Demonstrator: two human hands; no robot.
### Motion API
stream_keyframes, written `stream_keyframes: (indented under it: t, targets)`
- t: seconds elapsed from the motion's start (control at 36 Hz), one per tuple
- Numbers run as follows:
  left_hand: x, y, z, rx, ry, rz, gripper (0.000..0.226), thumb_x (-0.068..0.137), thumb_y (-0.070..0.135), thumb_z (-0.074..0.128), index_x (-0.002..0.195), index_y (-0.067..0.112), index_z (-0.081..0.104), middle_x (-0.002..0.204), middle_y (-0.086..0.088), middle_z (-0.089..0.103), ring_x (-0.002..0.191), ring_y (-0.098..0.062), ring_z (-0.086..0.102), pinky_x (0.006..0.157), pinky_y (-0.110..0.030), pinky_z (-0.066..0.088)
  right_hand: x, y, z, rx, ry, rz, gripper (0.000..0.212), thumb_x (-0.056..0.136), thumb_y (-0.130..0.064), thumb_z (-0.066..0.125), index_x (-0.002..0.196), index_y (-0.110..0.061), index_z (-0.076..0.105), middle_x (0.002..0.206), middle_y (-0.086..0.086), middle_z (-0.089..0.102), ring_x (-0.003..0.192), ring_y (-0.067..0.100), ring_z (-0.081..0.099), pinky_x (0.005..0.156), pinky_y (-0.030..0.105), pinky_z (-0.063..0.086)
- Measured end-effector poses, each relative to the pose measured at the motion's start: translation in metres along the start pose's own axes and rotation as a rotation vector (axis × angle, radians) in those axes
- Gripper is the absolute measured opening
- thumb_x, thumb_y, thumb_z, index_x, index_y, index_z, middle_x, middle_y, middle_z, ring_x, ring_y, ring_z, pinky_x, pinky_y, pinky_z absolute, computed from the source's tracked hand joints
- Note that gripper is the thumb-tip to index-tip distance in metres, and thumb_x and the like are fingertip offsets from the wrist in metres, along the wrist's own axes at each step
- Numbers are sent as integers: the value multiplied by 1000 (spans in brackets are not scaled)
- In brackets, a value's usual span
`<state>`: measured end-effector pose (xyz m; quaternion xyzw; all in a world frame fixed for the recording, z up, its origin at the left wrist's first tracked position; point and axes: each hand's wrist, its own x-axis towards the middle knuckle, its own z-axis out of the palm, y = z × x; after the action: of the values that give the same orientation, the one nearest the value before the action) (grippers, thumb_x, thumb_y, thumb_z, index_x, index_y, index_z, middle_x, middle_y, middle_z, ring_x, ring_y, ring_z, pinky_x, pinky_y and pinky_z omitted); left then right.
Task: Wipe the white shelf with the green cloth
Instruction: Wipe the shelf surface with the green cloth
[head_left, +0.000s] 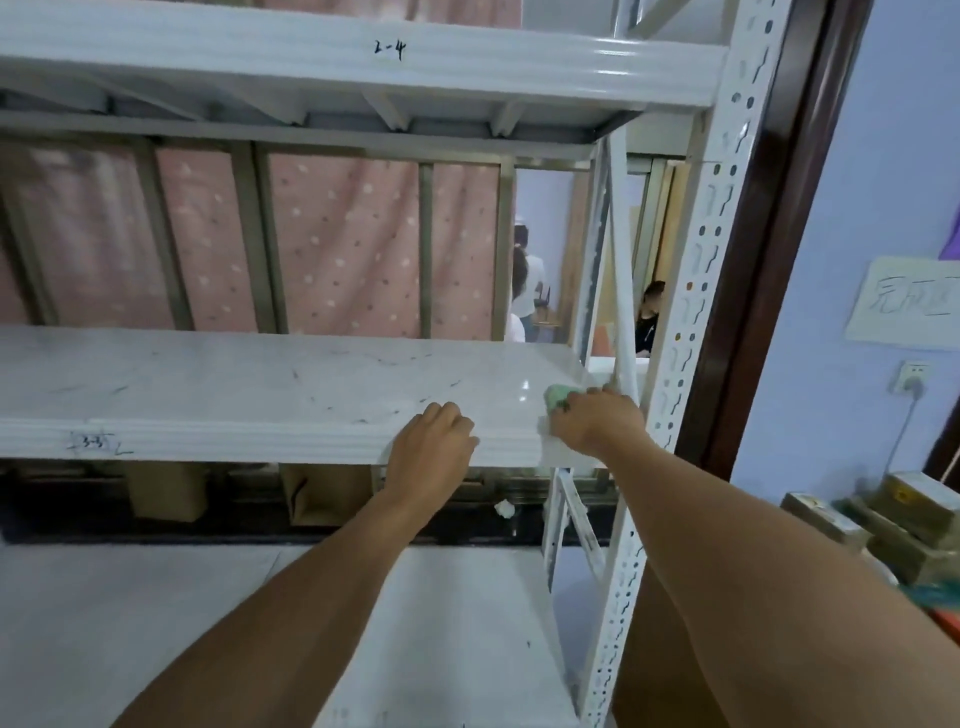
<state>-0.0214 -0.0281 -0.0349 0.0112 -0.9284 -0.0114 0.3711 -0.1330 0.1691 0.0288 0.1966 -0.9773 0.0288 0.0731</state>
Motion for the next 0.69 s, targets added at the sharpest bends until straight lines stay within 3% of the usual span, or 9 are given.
stream_keyframes:
  t: [0.19, 0.28, 0.33, 0.39, 0.47, 0.69]
  targets:
    - [0, -17, 3, -55, 97, 16, 18, 84, 26, 85, 89, 10, 79, 85, -3, 68, 80, -24, 64, 66, -35, 56, 34, -1, 6, 111, -31, 47, 72, 84, -53, 10, 133, -10, 43, 139, 16, 44, 129, 38, 37, 105, 52, 33]
    - [5, -23, 3, -99, 124, 52, 18, 80, 26, 88, 83, 11, 80, 77, -1, 67, 75, -22, 64, 63, -28, 51, 65, 6, 30, 40, -145, -18, 98, 67, -62, -1, 144, -8, 29, 148, 19, 35, 134, 43, 30, 109, 59, 27]
    - [7, -27, 5, -118, 142, 63, 17, 79, 27, 88, 81, 12, 80, 75, 1, 66, 74, -19, 63, 64, -22, 43, 82, 9, 45, 35, -156, -46, 101, 66, -62, -5, 149, -11, 23, 154, 18, 29, 140, 42, 24, 112, 58, 22]
    - [6, -29, 9, -144, 169, 66, 17, 79, 27, 88, 82, 12, 80, 75, 2, 67, 74, -19, 62, 67, -21, 38, 76, -1, 42, 41, -144, -85, 99, 69, -62, -7, 154, -16, 15, 161, 11, 18, 147, 34, 15, 116, 54, 16]
    - [4, -32, 15, -189, 234, 102, 19, 82, 29, 81, 82, 10, 80, 75, 0, 66, 72, -22, 60, 64, -27, 47, 56, -26, 29, 104, -155, -162, 80, 87, -60, -2, 157, -22, 10, 164, 3, 7, 151, 23, 6, 121, 48, 9]
    - [4, -38, 27, -241, 356, 160, 20, 85, 25, 77, 74, 8, 75, 70, -3, 60, 70, -23, 54, 68, -32, 46, 15, -74, 23, 106, -100, -358, 62, 102, -54, 8, 157, -27, 13, 163, -7, 10, 150, 13, 10, 121, 38, 11]
